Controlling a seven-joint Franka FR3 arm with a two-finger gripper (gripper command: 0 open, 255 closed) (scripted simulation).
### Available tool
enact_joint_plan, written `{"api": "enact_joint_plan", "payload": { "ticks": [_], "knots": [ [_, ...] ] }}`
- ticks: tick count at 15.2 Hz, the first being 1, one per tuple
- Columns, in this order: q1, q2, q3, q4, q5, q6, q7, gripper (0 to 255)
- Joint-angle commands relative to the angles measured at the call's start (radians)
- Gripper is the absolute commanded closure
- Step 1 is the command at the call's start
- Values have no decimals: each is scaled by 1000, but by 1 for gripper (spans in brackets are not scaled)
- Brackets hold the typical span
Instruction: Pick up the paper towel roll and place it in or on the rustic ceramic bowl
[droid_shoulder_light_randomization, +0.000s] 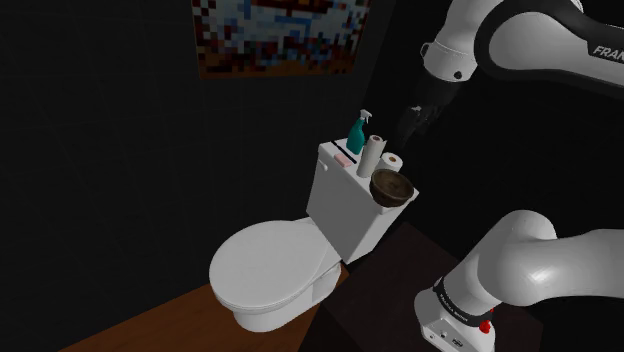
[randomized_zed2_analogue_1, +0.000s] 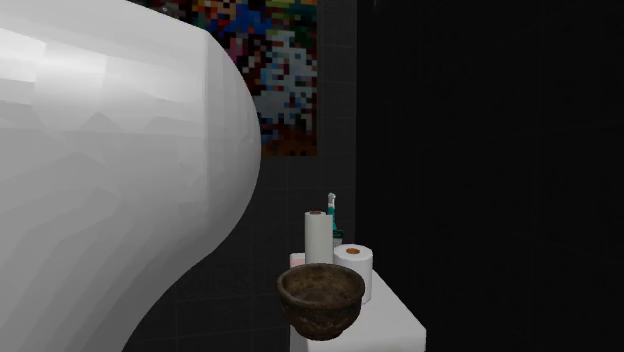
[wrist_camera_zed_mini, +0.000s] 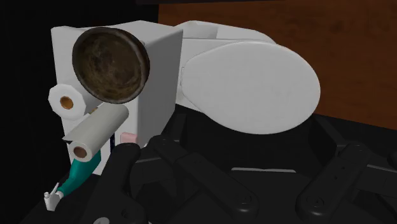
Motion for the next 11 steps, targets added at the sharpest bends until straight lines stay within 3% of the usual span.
{"api": "enact_joint_plan", "payload": {
  "ticks": [1, 11],
  "knots": [
    [0, 0, 0, 0, 0, 0, 0, 0],
    [-60, 210, -172, -22, -94, 243, -176, 0]
  ]
}}
